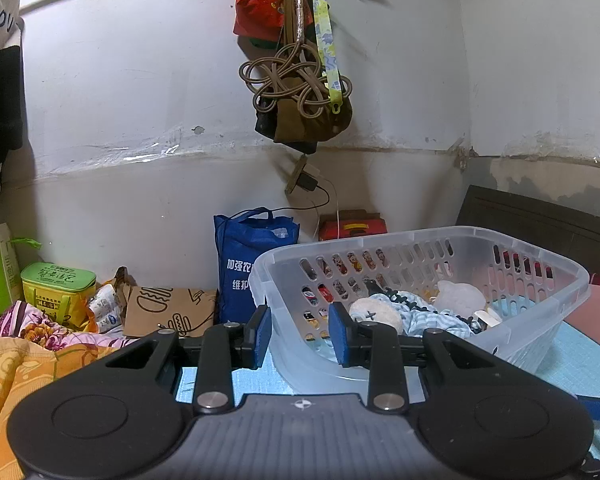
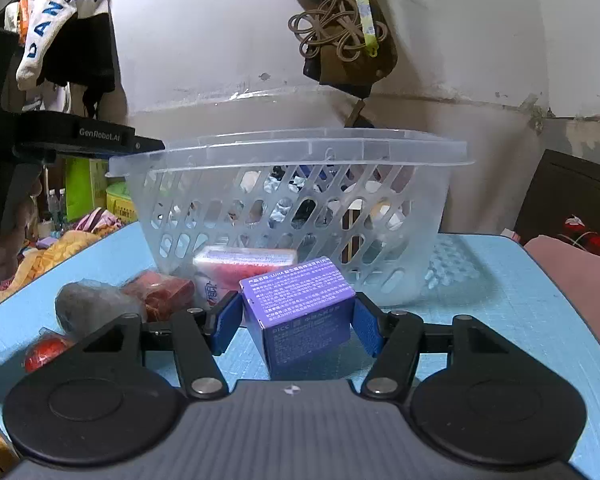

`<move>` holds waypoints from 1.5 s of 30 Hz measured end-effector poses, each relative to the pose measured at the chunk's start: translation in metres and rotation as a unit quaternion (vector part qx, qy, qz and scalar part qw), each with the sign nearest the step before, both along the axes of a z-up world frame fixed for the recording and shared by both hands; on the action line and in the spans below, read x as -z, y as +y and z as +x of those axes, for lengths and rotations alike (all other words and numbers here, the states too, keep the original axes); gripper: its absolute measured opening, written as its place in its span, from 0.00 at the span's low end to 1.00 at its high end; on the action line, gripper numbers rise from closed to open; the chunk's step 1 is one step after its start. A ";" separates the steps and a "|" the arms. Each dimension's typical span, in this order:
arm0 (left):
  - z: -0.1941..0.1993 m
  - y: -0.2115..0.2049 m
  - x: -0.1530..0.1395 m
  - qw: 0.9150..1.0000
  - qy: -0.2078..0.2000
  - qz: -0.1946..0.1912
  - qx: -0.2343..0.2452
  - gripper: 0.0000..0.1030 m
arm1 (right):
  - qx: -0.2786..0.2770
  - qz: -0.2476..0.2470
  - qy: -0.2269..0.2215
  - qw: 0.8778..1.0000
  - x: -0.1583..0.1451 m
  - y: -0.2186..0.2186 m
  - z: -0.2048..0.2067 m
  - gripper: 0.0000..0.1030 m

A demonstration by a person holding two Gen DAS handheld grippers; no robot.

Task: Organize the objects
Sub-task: 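Grasp the purple box with the right tool, then carry the purple box over the basket and release it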

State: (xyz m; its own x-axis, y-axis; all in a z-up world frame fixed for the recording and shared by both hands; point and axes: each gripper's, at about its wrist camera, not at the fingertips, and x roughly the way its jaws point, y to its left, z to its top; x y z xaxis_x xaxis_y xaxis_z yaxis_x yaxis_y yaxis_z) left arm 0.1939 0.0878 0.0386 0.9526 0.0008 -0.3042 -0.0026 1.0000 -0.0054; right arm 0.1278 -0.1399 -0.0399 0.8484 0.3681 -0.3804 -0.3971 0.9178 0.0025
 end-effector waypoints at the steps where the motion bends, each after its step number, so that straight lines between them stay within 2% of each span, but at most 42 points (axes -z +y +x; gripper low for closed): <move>1: 0.000 0.000 0.000 1.000 0.000 0.000 0.000 0.34 | 0.001 0.003 -0.002 1.000 0.000 -0.001 -0.001 0.61; 6: 0.000 0.000 0.000 1.000 0.000 0.000 0.000 0.34 | 0.011 0.019 -0.042 0.999 -0.002 -0.007 -0.011 0.61; 12: 0.000 0.000 0.000 1.000 0.000 0.000 0.000 0.34 | 0.020 0.052 -0.043 0.998 -0.004 -0.018 -0.011 0.61; 16: 0.000 0.000 0.000 1.000 0.000 -0.001 0.000 0.34 | 0.039 0.076 -0.068 0.994 -0.007 -0.027 -0.022 0.60; 19: 0.000 0.000 0.000 1.000 -0.001 -0.001 0.000 0.34 | 0.035 0.108 -0.112 0.987 -0.027 -0.036 -0.045 0.60; 21: 0.000 0.000 0.000 1.000 0.000 -0.001 0.000 0.34 | 0.029 0.102 -0.145 0.984 -0.050 -0.036 -0.055 0.60; 23: 0.000 0.000 0.000 1.000 0.000 -0.001 0.000 0.34 | 0.022 0.093 -0.159 0.983 -0.072 -0.034 -0.050 0.60; 27: 0.000 0.000 0.000 1.000 -0.001 -0.001 0.000 0.34 | 0.016 0.070 -0.121 0.990 -0.102 -0.020 -0.005 0.60; 31: -0.001 0.000 0.000 1.000 -0.001 -0.001 0.001 0.34 | 0.027 0.037 -0.080 0.996 -0.109 -0.001 0.038 0.60; 40: 0.001 -0.001 0.000 1.000 -0.001 -0.001 0.002 0.35 | 0.061 0.012 -0.053 0.997 -0.102 0.000 0.066 0.60; 43: 0.002 -0.001 0.000 1.000 -0.001 -0.002 0.002 0.35 | 0.070 0.007 -0.066 0.995 -0.099 -0.003 0.063 0.62; 44: 0.001 -0.001 0.000 1.000 -0.001 -0.001 0.002 0.35 | 0.077 0.009 -0.069 0.995 -0.099 -0.005 0.061 0.66; 45: 0.001 -0.001 0.000 1.000 -0.001 -0.001 0.002 0.34 | 0.081 0.010 -0.071 0.994 -0.100 -0.007 0.062 0.83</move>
State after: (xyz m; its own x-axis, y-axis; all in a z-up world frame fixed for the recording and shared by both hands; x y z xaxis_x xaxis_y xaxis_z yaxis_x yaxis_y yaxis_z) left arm 0.1951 0.0867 0.0388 0.9533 -0.0042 -0.3020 0.0020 1.0000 -0.0077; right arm 0.1902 -0.1469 0.0598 0.9418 0.2288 -0.2462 -0.2421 0.9699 -0.0247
